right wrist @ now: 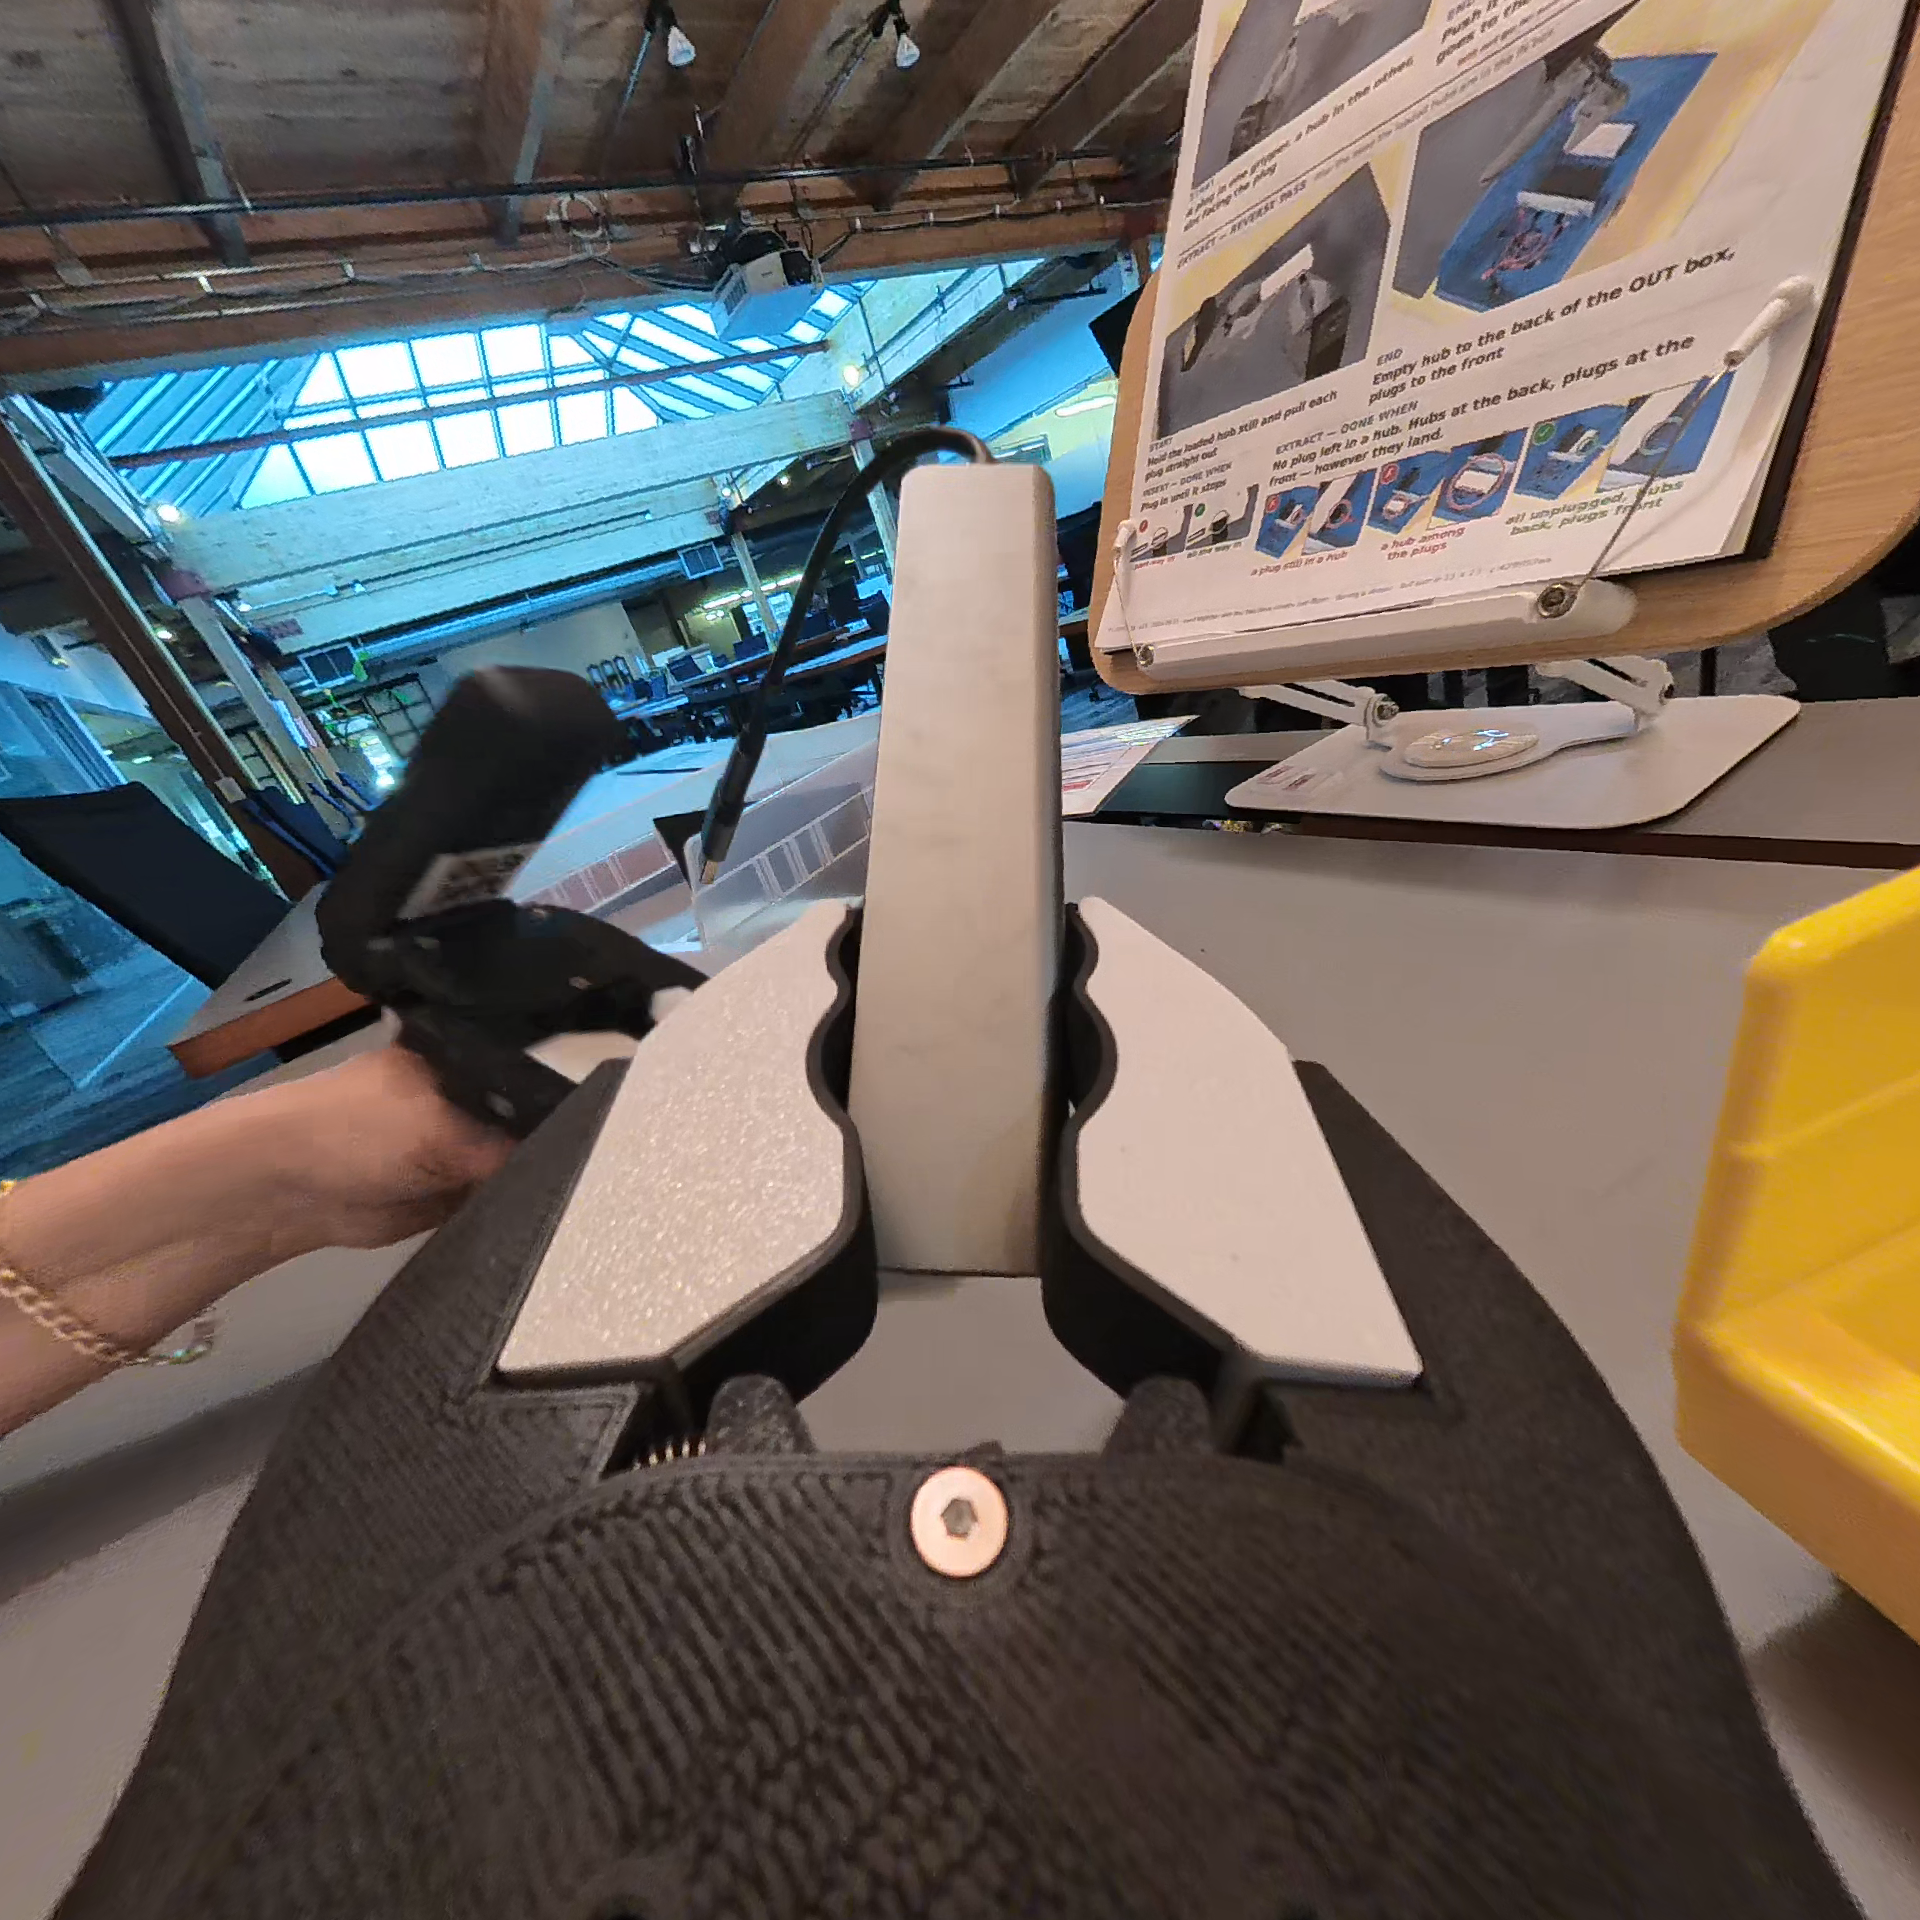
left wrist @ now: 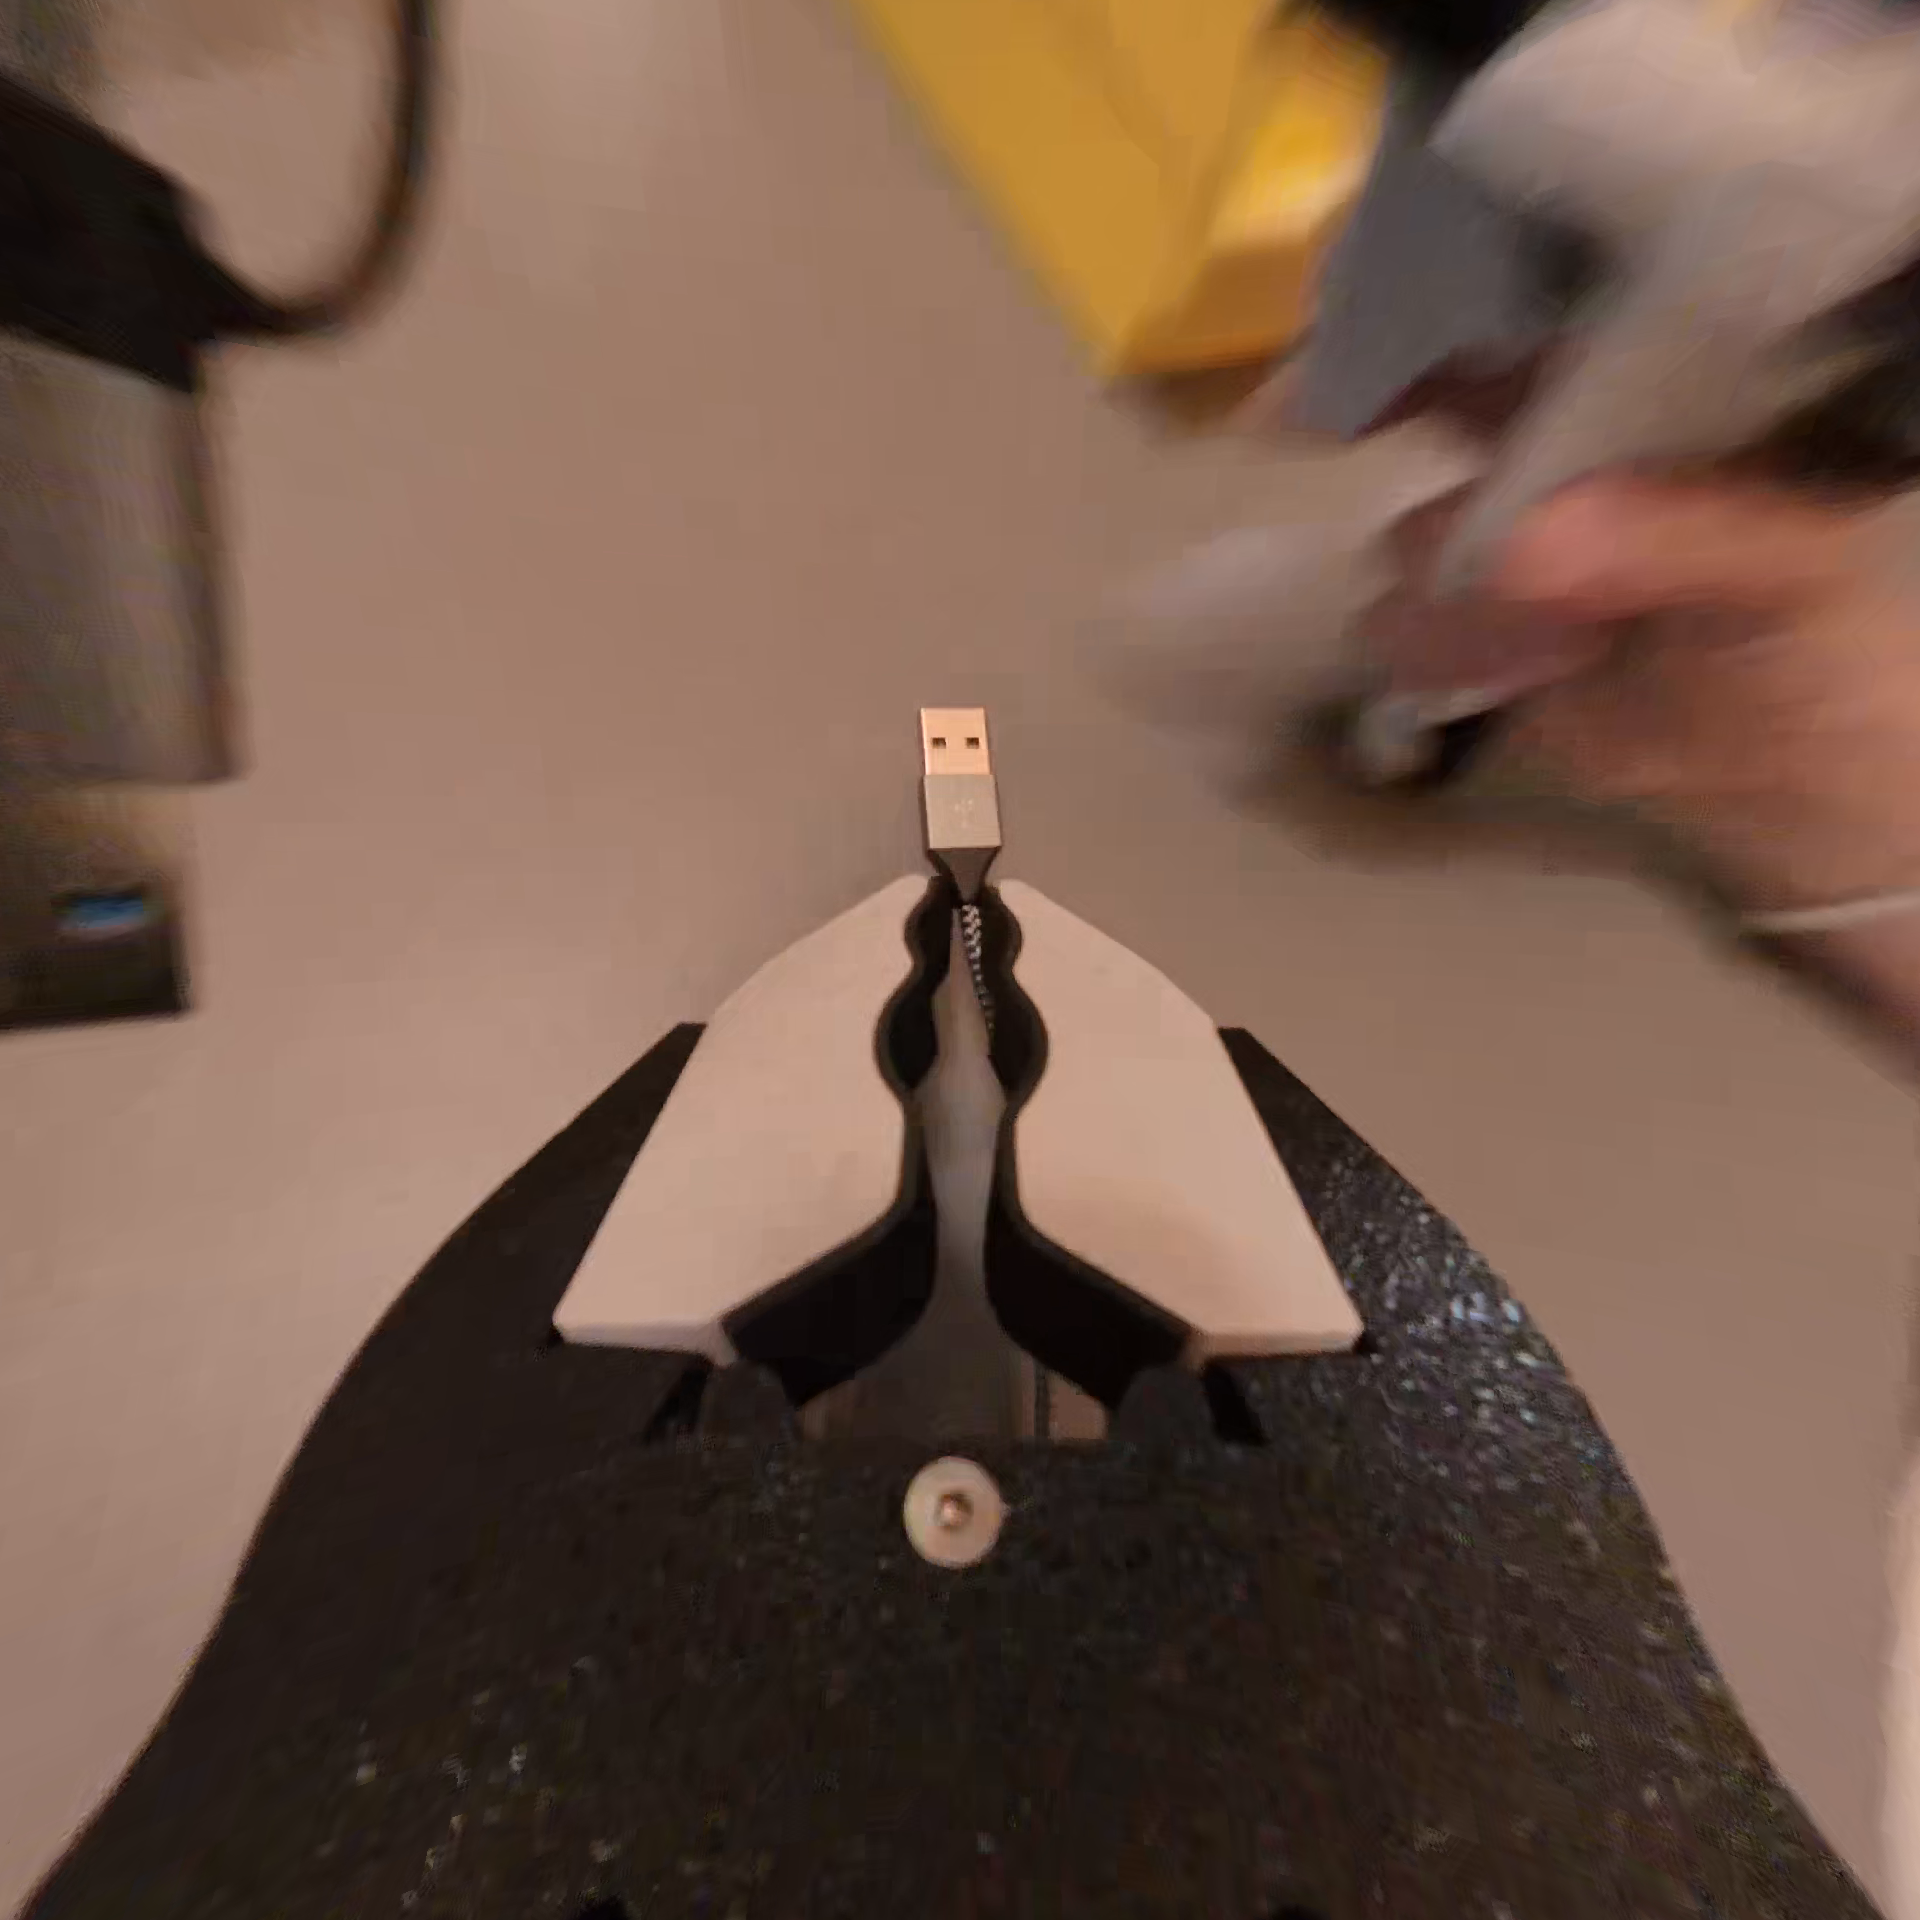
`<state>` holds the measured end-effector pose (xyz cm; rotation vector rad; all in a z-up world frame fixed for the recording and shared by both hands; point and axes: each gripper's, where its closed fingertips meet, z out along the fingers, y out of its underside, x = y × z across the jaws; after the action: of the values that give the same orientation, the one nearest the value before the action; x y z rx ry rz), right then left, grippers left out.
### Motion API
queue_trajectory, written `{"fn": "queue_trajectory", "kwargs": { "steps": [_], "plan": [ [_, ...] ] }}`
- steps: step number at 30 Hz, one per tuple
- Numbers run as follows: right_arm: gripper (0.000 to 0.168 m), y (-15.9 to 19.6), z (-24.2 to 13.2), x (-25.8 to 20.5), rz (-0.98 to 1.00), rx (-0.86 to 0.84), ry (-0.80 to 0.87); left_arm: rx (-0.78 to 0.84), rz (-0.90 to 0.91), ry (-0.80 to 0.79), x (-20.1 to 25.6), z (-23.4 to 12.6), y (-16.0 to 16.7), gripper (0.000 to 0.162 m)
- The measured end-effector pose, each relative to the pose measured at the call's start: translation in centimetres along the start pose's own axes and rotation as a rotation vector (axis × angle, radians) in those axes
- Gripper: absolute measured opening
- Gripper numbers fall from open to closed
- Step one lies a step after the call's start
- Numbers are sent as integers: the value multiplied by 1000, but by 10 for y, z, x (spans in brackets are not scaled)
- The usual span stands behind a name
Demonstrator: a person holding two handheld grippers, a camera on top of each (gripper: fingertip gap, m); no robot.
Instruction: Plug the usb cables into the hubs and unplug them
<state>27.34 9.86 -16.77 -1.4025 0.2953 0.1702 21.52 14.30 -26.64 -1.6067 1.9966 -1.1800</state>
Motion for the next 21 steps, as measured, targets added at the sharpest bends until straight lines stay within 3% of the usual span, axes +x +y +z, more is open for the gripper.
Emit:
{"fn": "queue_trajectory", "kwargs": {
  "steps": [2, 4, 10, 16, 21],
  "plan": [
    [36, 1, 1, -1, -7, -7, -3, 220, -76, 283, 39, -26, -27, 4],
    [36, 2, 1, -2, -12, -13, -9, 369, -107, 461, 63, -55, -46, 5],
    [36, 2, 2, -4, -21, -17, -17, 553, -40, 651, 95, -108, -65, 4],
    [36, 5, 3, -8, -36, -33, -34, 557, 36, 577, 102, -116, -68, 5],
    [36, 5, 4, -9, -21, -41, -57, 425, 159, 269, 93, -103, -67, 5]
  ]
}}
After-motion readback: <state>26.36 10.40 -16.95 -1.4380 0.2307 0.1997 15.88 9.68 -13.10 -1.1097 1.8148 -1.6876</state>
